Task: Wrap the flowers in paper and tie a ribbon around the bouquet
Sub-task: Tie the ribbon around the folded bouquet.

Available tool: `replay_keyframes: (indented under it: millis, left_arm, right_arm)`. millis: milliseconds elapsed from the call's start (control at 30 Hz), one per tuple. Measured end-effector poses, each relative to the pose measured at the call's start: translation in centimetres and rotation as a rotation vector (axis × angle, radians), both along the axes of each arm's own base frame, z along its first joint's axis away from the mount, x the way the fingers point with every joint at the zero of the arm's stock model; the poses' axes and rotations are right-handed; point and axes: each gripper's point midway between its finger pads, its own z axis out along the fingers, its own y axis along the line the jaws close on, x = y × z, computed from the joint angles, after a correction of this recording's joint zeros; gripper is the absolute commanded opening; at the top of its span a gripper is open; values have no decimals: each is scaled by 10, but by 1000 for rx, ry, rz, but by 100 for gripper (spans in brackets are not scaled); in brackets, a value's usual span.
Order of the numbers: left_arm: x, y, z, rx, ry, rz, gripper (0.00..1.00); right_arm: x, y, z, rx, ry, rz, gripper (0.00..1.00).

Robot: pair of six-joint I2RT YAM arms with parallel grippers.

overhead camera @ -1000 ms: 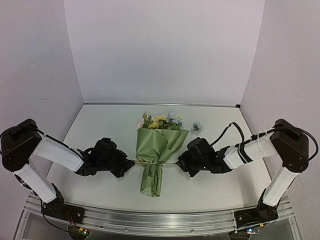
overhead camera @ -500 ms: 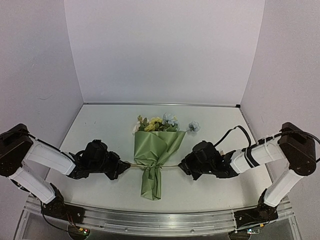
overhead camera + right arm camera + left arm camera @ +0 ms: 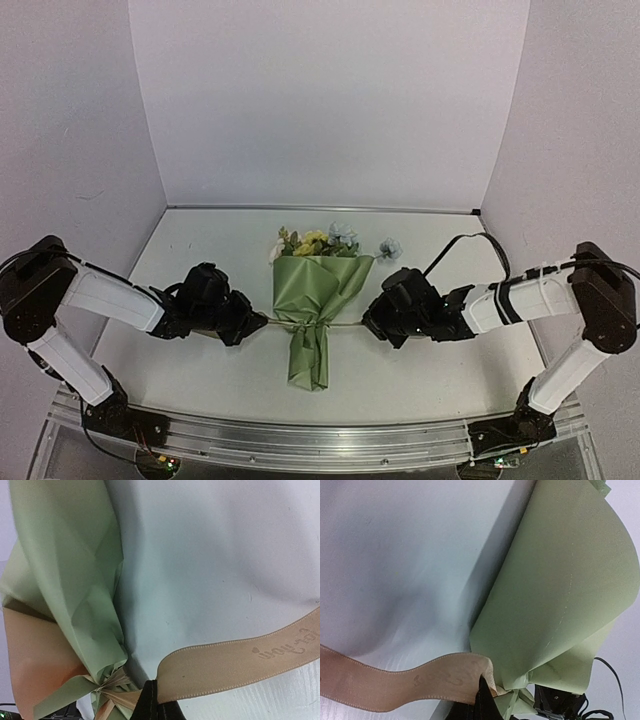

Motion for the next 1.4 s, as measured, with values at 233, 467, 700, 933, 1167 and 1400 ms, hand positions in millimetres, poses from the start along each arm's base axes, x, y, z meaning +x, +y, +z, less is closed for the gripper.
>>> replay_keyframes:
  millis: [233, 467, 700, 933, 1167, 1400]
  left_arm:
    - [6, 16, -23, 147, 15, -11, 0]
    - [-2, 15, -34, 189, 34, -49, 0]
    - [-8, 6, -35, 192, 33, -76, 0]
    - [-15, -2, -35, 192, 33, -105, 0]
    - [-18, -6, -40, 189, 48, -102, 0]
    - [-17, -18, -40, 155, 43, -102, 0]
  right_arm:
    - [2, -15, 27, -208, -97, 75, 50]
    - [-12, 53, 90, -283, -261, 328, 56]
    - [-24, 129, 89, -394, -339, 558, 54]
    - [-38, 134, 41, -544, -272, 677, 36]
    - [-42, 133, 14, -620, -229, 725, 11]
    - [-53, 131, 1, -653, -200, 750, 0]
